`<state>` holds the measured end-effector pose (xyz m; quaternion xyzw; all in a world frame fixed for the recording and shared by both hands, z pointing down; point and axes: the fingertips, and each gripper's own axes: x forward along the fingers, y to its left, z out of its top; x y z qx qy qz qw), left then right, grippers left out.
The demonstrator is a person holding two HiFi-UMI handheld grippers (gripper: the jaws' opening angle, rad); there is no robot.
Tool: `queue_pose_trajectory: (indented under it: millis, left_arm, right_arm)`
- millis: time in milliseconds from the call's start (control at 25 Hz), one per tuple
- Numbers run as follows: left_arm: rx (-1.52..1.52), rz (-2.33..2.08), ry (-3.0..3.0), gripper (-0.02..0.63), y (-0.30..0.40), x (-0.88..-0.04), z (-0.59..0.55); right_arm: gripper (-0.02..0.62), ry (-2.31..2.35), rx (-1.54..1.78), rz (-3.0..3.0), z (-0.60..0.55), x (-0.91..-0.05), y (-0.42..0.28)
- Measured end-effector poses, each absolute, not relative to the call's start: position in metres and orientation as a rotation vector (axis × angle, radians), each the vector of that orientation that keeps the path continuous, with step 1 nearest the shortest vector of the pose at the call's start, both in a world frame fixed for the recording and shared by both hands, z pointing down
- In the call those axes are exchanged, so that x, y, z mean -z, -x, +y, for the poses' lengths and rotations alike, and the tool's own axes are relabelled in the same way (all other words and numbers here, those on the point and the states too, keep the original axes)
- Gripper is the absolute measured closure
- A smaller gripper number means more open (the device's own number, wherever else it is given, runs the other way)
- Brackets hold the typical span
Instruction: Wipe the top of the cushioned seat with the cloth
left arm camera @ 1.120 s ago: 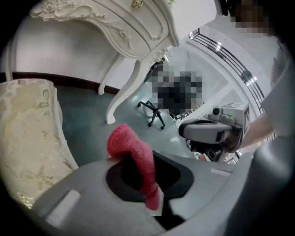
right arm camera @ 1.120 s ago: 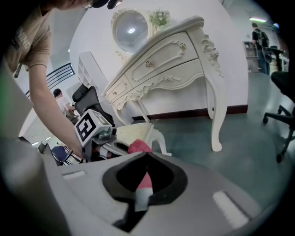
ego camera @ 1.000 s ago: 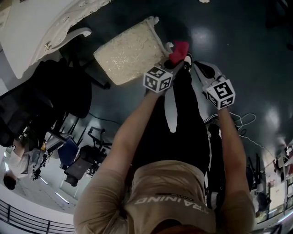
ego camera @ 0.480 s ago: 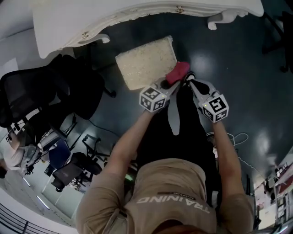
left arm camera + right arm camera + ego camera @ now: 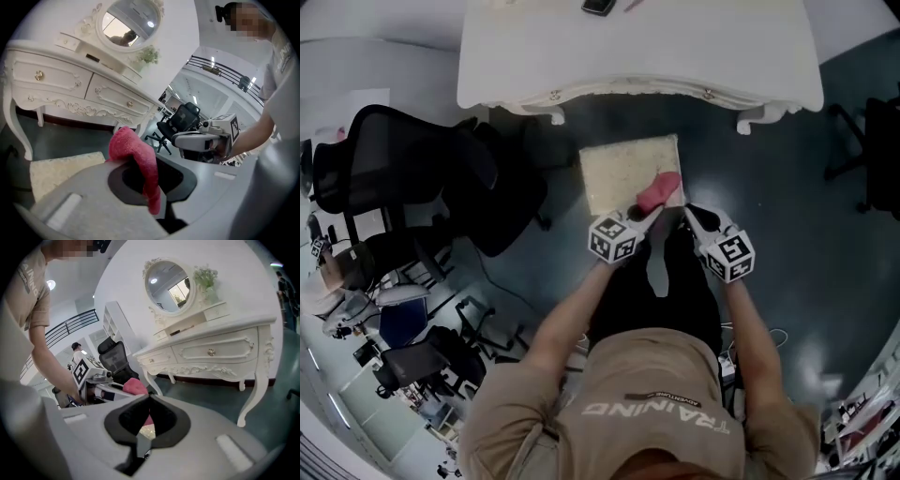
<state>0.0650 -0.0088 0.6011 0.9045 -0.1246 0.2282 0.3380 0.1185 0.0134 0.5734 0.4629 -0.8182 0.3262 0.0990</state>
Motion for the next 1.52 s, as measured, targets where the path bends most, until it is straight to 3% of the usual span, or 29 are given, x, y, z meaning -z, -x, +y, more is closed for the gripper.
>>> queue_pose_trajectory:
  millis: [1520]
  left_arm:
    - [-0.262,-0.983,-2.789,0.574,0.083,-0.179,-0.116]
  right_arm:
    - [0.591,-1.460,-0.416,-2.652,-0.073,-0.179,-0.060]
